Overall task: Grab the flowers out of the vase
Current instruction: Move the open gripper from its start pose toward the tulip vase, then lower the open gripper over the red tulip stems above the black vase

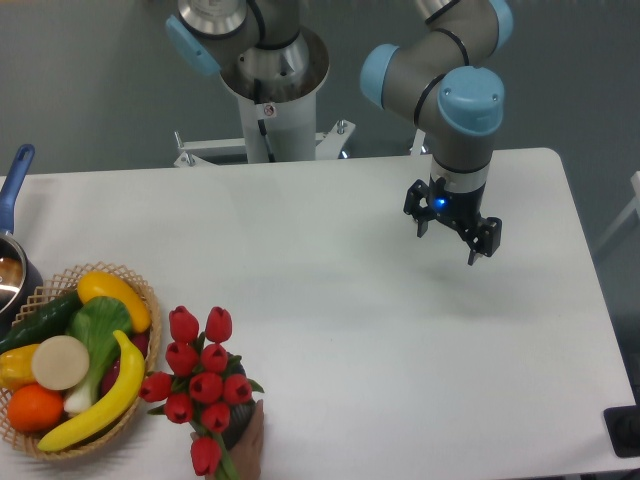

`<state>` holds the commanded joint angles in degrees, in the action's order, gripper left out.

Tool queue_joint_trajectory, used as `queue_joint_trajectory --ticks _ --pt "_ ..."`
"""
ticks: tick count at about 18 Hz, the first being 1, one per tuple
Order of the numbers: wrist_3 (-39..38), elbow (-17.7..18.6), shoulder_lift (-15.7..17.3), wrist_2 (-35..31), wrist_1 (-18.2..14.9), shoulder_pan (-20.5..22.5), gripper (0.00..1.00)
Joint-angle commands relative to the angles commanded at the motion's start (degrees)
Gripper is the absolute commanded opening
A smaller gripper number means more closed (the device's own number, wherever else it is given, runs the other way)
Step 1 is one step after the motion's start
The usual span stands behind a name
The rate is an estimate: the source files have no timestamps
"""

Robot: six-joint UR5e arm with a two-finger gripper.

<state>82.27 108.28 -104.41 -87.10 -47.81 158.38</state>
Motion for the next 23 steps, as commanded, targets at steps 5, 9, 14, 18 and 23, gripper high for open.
queue_joint_trajectory --ticks 5,9,14,18,23 --pt "0.3 0.1 0.2 0.3 0.0 0.0 1.00" --pt "-3.8 0.3 0.5 2.2 0.3 -1.4 1.00" --pt "-19.0 1.6 0.7 13.2 0.9 -2.3 1.00" --pt "-20.9 1.4 1.0 17.7 3.7 -3.8 1.00" --pt "-23.4 0.8 1.2 22.0 4.2 -7.1 1.00"
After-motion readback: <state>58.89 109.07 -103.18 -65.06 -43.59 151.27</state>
